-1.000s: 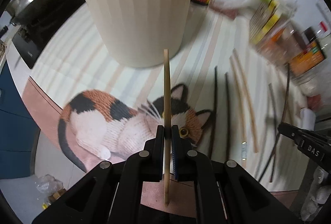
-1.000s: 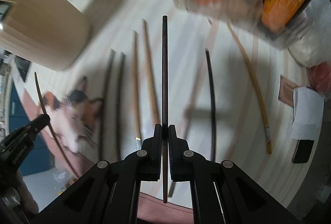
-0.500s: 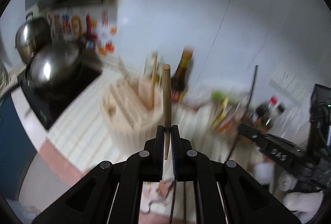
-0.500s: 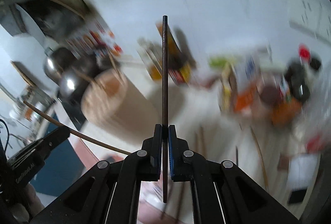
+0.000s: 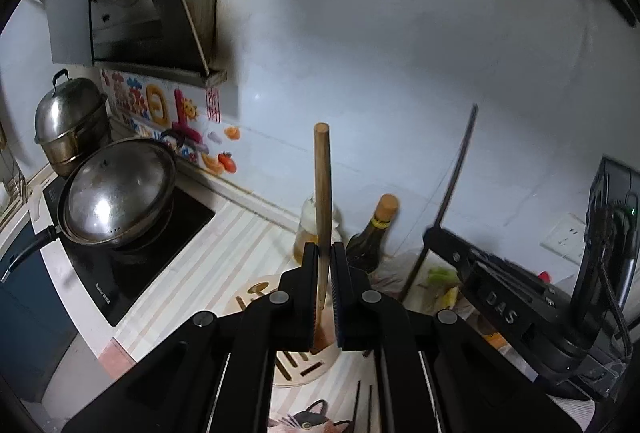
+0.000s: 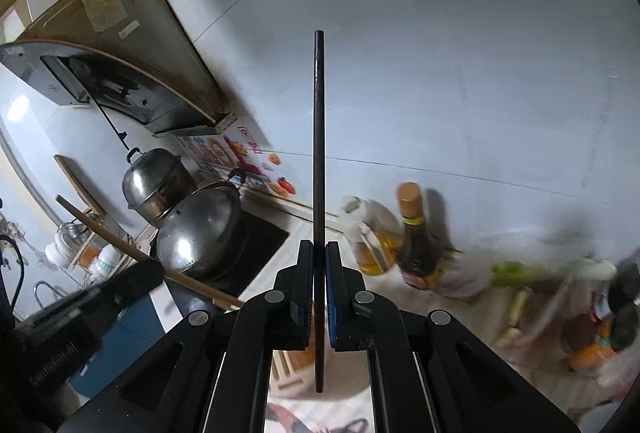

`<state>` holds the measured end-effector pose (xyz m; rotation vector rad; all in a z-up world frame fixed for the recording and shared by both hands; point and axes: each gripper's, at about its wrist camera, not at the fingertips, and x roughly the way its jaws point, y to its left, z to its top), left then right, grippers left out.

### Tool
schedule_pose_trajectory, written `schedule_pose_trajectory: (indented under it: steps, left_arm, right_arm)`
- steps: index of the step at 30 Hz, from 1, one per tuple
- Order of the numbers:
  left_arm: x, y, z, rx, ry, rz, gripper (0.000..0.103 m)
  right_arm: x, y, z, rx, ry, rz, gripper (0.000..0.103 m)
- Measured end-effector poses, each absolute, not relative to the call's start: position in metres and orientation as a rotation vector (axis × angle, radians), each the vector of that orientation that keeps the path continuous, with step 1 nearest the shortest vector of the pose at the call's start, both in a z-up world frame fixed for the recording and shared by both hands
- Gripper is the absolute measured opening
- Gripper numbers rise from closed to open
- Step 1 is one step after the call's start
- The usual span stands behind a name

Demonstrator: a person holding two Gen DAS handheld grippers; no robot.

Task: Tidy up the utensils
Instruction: 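Drop both chopsticks into the holder and open both tools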

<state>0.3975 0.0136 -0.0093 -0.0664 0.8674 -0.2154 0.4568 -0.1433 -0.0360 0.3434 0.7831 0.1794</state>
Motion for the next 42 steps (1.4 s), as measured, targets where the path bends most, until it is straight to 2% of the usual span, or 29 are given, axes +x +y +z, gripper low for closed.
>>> schedule_pose_trajectory:
  steps: [15, 22, 26, 28, 30, 31, 34, 35, 37, 38, 40, 42]
  left_arm:
    - [0.415, 0.017, -0.067, -0.104, 1.066, -0.224, 0.004]
    - [0.409, 0.022, -0.067, -0.149, 1.117, -0.232, 0.006]
    - [0.402, 0.029, -0.056, -0.155, 1.091, -0.212, 0.011]
    - [0.399, 0.034, -0.050, -0.159, 1.075, -0.192, 0.027]
    - [0.394, 0.042, -0.045, -0.161, 1.048, -0.159, 0.074]
    - [0.391, 0.046, -0.044, -0.170, 1.032, -0.142, 0.079]
    - [0.382, 0.058, -0.043, -0.191, 1.006, -0.104, 0.079]
    - [0.379, 0.062, -0.045, -0.189, 1.005, -0.087, 0.082]
    - [0.372, 0.066, -0.050, -0.170, 1.001, -0.052, 0.096]
    - [0.368, 0.068, -0.052, -0.153, 0.994, -0.031, 0.103]
    - [0.359, 0.068, -0.056, -0.092, 0.971, 0.022, 0.103]
    - [0.351, 0.069, -0.059, -0.052, 0.955, 0.057, 0.103]
  right_arm:
    - [0.504, -0.110, -0.098, 0.298, 0.832, 0.227, 0.005]
    - [0.503, -0.101, -0.110, 0.269, 0.908, 0.279, 0.006]
    - [0.493, -0.106, -0.109, 0.267, 0.930, 0.274, 0.009]
    - [0.484, -0.112, -0.105, 0.279, 0.925, 0.266, 0.019]
    - [0.476, -0.117, -0.100, 0.283, 0.919, 0.250, 0.026]
    - [0.472, -0.119, -0.097, 0.287, 0.914, 0.245, 0.029]
    - [0.456, -0.125, -0.088, 0.280, 0.901, 0.221, 0.035]
    - [0.449, -0.127, -0.086, 0.275, 0.896, 0.207, 0.042]
    - [0.439, -0.126, -0.083, 0.244, 0.893, 0.181, 0.059]
    - [0.432, -0.124, -0.082, 0.222, 0.887, 0.168, 0.061]
    - [0.423, -0.121, -0.081, 0.187, 0.886, 0.144, 0.070]
    - [0.413, -0.117, -0.082, 0.162, 0.894, 0.116, 0.085]
